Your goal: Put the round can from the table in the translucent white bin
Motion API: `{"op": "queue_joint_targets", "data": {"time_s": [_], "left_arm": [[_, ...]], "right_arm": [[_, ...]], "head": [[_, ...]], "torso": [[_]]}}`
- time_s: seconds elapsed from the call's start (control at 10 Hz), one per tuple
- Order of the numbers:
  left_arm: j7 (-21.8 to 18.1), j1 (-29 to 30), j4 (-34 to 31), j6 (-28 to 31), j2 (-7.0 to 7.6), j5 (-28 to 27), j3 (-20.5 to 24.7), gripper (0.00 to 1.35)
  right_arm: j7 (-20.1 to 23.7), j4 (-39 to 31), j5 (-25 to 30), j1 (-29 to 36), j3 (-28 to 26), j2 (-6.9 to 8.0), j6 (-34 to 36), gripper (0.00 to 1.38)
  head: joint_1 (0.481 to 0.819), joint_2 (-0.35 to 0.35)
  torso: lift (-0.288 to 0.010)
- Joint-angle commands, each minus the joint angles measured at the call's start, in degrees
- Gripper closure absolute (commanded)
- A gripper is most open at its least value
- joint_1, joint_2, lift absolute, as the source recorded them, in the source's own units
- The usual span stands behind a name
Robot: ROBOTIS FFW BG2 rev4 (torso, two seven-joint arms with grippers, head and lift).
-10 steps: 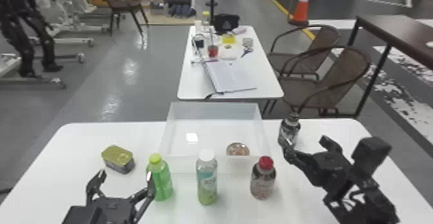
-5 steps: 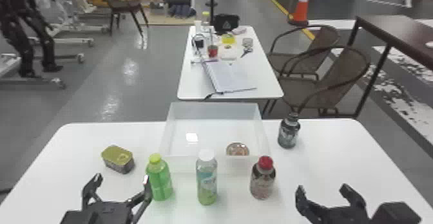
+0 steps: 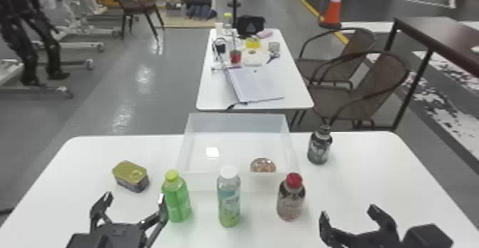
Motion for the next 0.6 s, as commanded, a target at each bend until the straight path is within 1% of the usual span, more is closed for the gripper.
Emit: {"op": "queue_joint_targets", "data": {"time_s": [0.0, 0.2, 0.3, 0.5], "left_arm": [[0.0, 0.06, -0.05, -0.42, -0.15, -0.11, 0.09, 0.18], [0.18, -0.03, -0.05, -0.25, -0.15, -0.29, -0.08, 0.18], [0.18, 0.06, -0.13, 0.02, -0.15, -0.29, -0.08, 0.18], [0.18, 0.06, -0.49, 0.72, -0.15, -0.64, -0.08, 0.18]], "right_arm": [[-0.41, 0.32, 0.29, 0.08, 0.0, 0.58, -1.31, 0.07], [-3.48, 0.06, 1.26, 1.04, 0.0, 1.46, -4.3, 0.07], [-4.19, -0.21, 2.31, 1.22, 0.0, 1.81, -4.92, 0.07], [-5.77, -0.38, 2.93, 1.75, 0.0, 1.99, -6.06, 0.07]], "head": [[0.549, 0.0], [0.549, 0.0], [0.549, 0.0], [0.549, 0.0]], "torso": [[-0.1], [-0.1], [-0.1], [-0.1]]}}
